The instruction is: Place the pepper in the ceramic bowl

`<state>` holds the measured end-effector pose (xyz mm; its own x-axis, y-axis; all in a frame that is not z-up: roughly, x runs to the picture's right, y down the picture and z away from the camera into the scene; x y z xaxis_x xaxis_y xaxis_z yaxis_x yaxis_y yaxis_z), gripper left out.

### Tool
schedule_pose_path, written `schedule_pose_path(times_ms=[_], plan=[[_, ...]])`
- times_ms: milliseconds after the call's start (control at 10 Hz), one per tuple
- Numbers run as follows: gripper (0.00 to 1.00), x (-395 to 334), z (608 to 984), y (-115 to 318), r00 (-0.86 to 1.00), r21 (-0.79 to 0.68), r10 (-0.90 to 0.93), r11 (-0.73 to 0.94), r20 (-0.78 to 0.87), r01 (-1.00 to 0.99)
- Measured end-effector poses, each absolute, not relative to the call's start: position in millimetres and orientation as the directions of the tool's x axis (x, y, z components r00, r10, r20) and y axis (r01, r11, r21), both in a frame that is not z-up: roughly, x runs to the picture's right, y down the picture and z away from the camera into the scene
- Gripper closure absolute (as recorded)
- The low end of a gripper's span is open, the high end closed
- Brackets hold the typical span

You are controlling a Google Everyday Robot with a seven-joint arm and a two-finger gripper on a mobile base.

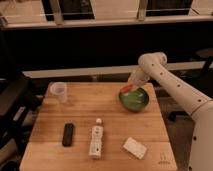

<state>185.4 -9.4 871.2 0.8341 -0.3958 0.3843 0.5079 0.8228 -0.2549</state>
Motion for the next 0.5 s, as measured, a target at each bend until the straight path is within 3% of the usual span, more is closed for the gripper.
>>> schedule_pose_path(times_ms=[500], plan=[[1.00, 197, 876, -3, 0.842, -0.260, -0.387, 0.828, 0.376, 0.496]])
